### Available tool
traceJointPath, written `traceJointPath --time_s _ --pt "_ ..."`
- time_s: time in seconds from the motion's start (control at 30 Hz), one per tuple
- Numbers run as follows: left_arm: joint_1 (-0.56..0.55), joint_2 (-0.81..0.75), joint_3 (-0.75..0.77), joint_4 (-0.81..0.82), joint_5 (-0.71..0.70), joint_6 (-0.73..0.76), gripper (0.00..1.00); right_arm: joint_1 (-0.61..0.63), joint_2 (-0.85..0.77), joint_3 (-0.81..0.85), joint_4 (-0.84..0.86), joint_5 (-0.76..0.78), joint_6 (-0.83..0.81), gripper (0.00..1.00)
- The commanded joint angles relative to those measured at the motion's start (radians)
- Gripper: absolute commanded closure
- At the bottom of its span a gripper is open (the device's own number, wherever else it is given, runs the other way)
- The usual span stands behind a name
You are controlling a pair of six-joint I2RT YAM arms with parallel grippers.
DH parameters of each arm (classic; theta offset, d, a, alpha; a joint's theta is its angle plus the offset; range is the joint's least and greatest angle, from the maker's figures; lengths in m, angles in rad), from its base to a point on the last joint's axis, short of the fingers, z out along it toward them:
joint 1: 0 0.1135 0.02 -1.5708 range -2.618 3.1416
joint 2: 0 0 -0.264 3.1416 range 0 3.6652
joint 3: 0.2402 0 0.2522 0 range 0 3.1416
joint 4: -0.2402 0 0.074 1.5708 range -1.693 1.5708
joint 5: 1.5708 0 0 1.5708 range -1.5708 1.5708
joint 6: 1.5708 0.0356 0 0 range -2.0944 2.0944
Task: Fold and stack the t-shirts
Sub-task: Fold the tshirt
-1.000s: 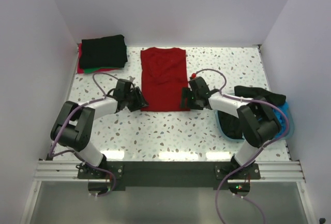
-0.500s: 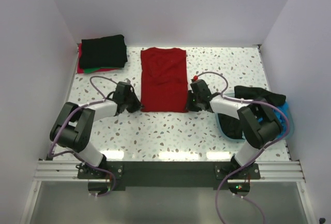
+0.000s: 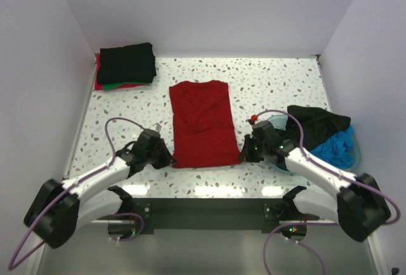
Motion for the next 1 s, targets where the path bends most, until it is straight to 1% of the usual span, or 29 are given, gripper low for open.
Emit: traceJointPath --time_s 0.0,0.07,0.13,0.2,0.3,0.33,0.37,0.4,0.43,0.47,0.53,0.57,0.63,0.67,0.7,0.73,0.8,0.83,0.93,0.97 --pt "-0.046 -0.201 -0.021 -0.224 -0.023 -0.071 1.0 0.0 -0.219 -0.067 -0.228 -0.071 -0.015 1.0" --pt "-0.07 -0.31 0.0 -0.269 -0.008 -0.079 1.0 0.003 -0.308 -0.062 -0.314 -0.088 -0.018 1.0" --pt "-0.07 -0.35 0.029 -0.306 -0.007 -0.09 1.0 0.003 -0.405 -0.009 -0.357 -0.084 -0.023 1.0" --pt "-0.072 -0.36 0.095 -0.332 -0.025 -0.09 1.0 0.003 -0.425 0.075 -0.397 -0.072 -0.027 1.0" --pt "-0.072 -0.302 0.195 -0.329 -0.037 -0.045 1.0 0.003 -0.372 0.183 -0.42 -0.035 -0.044 1.0" --pt "-0.07 -0.277 0.228 -0.341 -0.057 -0.033 1.0 0.002 -0.344 0.209 -0.42 -0.005 -0.05 1.0" --pt "-0.07 -0.216 0.311 -0.364 -0.084 -0.025 1.0 0.002 -0.295 0.239 -0.419 0.016 -0.058 1.0" --pt "-0.069 -0.182 0.349 -0.392 -0.133 -0.004 1.0 0.002 -0.264 0.301 -0.416 0.039 -0.072 1.0" --pt "-0.069 -0.153 0.386 -0.393 -0.152 0.008 1.0 0.002 -0.24 0.328 -0.408 0.083 -0.075 1.0" --pt "-0.069 -0.096 0.447 -0.393 -0.169 0.016 1.0 0.0 -0.186 0.355 -0.388 0.094 -0.083 1.0" --pt "-0.06 -0.024 0.5 -0.393 -0.209 0.027 1.0 -0.007 -0.133 0.43 -0.359 0.102 -0.102 1.0" --pt "-0.057 -0.007 0.54 -0.389 -0.227 0.028 1.0 -0.013 -0.067 0.454 -0.354 0.1 -0.11 1.0" --pt "-0.026 0.025 0.572 -0.372 -0.258 0.036 1.0 -0.041 -0.008 0.523 -0.336 0.091 -0.129 1.0" --pt "-0.008 0.047 0.586 -0.354 -0.252 0.041 1.0 -0.055 0.018 0.545 -0.319 0.065 -0.135 1.0" --pt "0.014 0.057 0.591 -0.31 -0.216 0.056 1.0 -0.068 0.065 0.581 -0.308 0.051 -0.141 1.0" --pt "0.059 0.068 0.595 -0.285 -0.191 0.062 1.0 -0.096 0.087 0.599 -0.296 0.043 -0.139 1.0" --pt "0.1 0.108 0.606 -0.222 -0.131 0.083 1.0 -0.122 0.147 0.654 -0.279 0.033 -0.142 1.0" --pt "0.123 0.146 0.617 -0.209 -0.123 0.091 1.0 -0.142 0.165 0.671 -0.271 0.024 -0.145 1.0" --pt "0.135 0.218 0.684 -0.186 -0.119 0.117 1.0 -0.174 0.249 0.726 -0.241 -0.019 -0.165 1.0" --pt "0.137 0.266 0.721 -0.174 -0.119 0.125 1.0 -0.182 0.271 0.741 -0.235 -0.032 -0.167 1.0"
